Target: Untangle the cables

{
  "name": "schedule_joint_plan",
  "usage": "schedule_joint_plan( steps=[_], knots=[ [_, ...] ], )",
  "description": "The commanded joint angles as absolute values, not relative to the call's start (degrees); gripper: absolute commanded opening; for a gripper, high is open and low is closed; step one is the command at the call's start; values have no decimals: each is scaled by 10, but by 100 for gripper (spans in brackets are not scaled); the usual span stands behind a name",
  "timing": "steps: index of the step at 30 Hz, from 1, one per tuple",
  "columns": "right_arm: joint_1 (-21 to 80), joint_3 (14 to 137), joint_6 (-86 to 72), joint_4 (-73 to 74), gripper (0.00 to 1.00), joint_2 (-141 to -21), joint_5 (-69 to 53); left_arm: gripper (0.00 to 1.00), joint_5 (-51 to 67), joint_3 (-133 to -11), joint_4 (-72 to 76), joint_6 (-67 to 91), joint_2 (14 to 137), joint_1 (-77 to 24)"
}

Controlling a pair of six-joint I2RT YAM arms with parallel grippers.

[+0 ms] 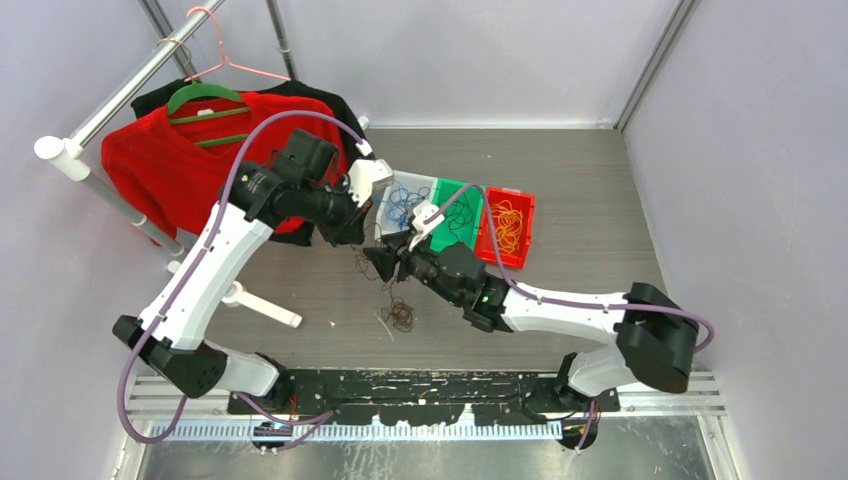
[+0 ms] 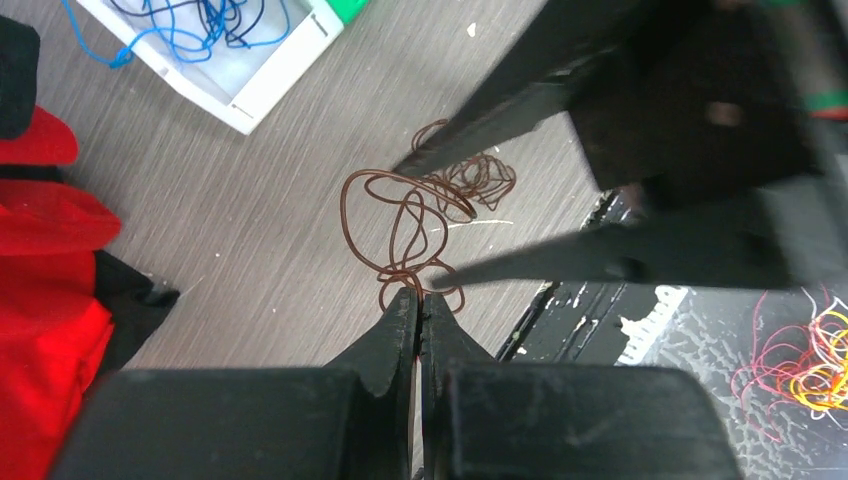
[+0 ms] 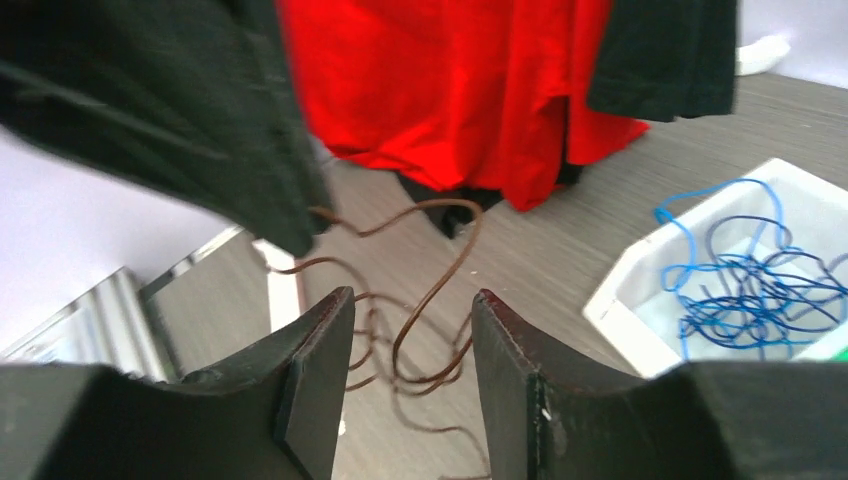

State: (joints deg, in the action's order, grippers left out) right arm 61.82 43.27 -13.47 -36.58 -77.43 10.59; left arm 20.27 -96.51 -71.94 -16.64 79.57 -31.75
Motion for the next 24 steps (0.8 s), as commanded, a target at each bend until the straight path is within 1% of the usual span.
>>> schedule_joint_plan(
  steps=[1,4,8,16,22,24],
  knots=[
    [617,468,-118,-425,50,-813,225,0,259,-1016,-748,-164,782,-317],
    [616,468,-118,-444,45,-833,250,0,283,-1042,-772,-171,781,-317],
    [616,465,-120,-456,42,-851,257,0,316,-1074,-809,-190,782,-317],
    [616,423,-133,-469,42,-855,270,0,339,-1125,-839,-206,784,-316],
    [616,367,-149,-476,41,-820,280,0,336,-1141,-839,-212,782,-316],
    [616,337,-161,-491,46,-792,253,0,334,-1139,-835,-212,781,-317]
  ],
)
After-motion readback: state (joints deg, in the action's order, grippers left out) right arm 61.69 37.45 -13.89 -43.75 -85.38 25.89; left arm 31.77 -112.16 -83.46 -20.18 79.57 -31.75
